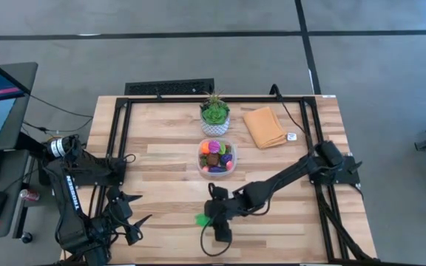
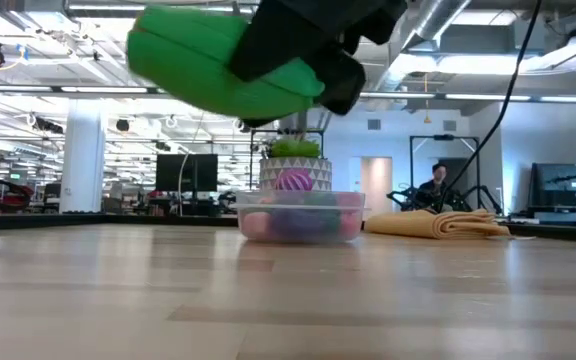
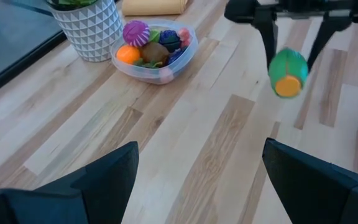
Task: Pick and placing Produce into tupperware
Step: Put the green corn into the transparent bin
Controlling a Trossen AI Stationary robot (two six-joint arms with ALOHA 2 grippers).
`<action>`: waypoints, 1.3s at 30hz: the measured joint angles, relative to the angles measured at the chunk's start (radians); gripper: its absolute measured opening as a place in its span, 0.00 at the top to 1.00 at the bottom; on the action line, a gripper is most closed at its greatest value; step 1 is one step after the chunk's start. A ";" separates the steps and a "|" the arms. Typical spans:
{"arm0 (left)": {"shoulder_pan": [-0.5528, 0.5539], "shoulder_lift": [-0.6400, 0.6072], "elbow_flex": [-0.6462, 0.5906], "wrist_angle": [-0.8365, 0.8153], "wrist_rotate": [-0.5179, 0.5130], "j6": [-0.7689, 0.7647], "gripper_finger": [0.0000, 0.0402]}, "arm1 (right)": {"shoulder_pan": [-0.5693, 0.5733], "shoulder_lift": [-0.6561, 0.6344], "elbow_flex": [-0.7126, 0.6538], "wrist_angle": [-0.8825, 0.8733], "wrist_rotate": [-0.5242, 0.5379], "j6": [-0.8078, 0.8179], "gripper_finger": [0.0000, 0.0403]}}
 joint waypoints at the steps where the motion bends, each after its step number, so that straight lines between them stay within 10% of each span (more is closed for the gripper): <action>1: 0.000 0.000 0.000 0.000 -0.001 0.000 0.17 | -0.002 -0.010 0.000 -0.013 0.016 -0.002 0.45; 39: 0.012 0.000 0.000 0.000 -0.037 0.057 0.17 | -0.016 -0.463 -0.515 0.168 0.599 0.234 0.45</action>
